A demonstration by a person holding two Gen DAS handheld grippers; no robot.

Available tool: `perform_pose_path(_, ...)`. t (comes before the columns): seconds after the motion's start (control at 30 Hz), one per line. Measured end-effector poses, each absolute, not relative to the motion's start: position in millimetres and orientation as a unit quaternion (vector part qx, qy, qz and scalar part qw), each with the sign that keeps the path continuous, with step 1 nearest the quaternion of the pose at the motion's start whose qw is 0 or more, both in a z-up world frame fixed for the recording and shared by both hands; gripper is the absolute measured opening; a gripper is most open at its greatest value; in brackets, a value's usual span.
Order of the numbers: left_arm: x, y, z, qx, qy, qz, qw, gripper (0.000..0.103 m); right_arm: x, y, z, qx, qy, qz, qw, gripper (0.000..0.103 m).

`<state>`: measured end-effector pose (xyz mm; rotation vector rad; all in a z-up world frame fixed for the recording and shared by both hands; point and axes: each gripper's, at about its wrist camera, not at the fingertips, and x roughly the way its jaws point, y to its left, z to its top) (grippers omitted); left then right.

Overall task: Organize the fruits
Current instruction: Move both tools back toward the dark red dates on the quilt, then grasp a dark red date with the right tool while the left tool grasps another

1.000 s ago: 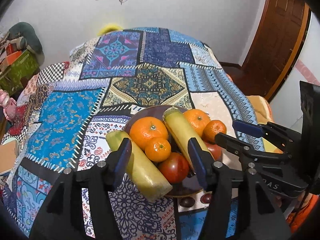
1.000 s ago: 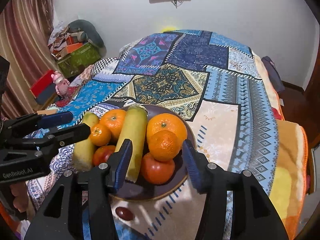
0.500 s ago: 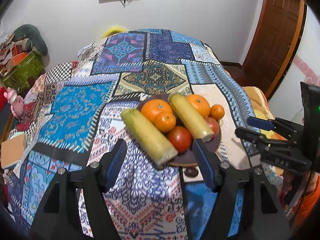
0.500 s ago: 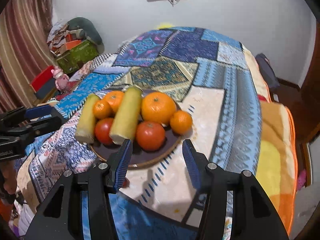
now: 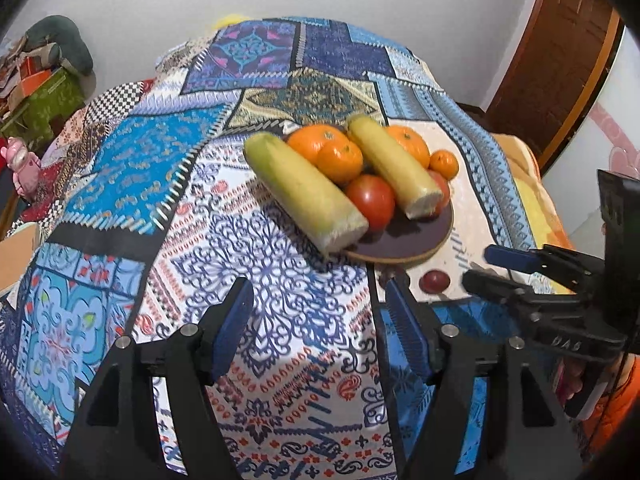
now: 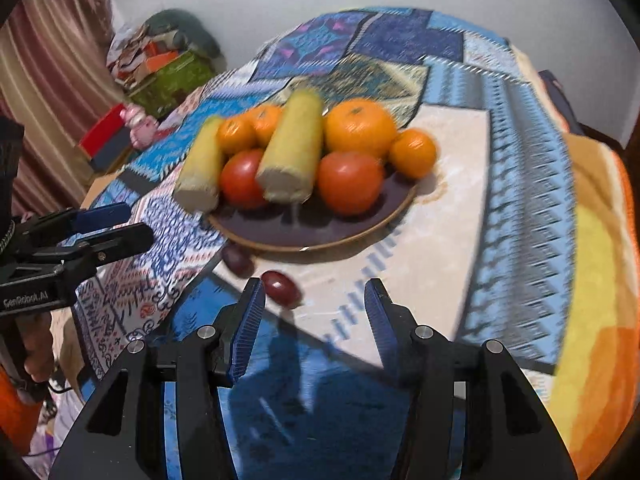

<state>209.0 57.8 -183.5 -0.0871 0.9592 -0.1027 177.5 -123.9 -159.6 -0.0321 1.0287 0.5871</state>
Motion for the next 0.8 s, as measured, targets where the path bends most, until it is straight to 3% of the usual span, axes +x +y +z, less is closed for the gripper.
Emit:
perform_pose_path(0.13, 207, 51, -192, -0.03, 0.469, -0.058, 0.881, 0.068, 180, -109, -170, -0.023, 0.496, 0.288, 0.819, 0.039)
perform_pose_path(0.37, 215, 37, -199, -0.023, 0.479, -0.079, 0.874, 0.056, 184, -102, -178, -0.034, 0.503, 0.297, 0.811, 0.022)
perform_pose_path(0.8, 239, -3, -214, 0.006, 0.503, -0.101, 0.858, 0.043, 183, -134, -168, 0.001, 0.49, 0.288, 0.823, 0.022)
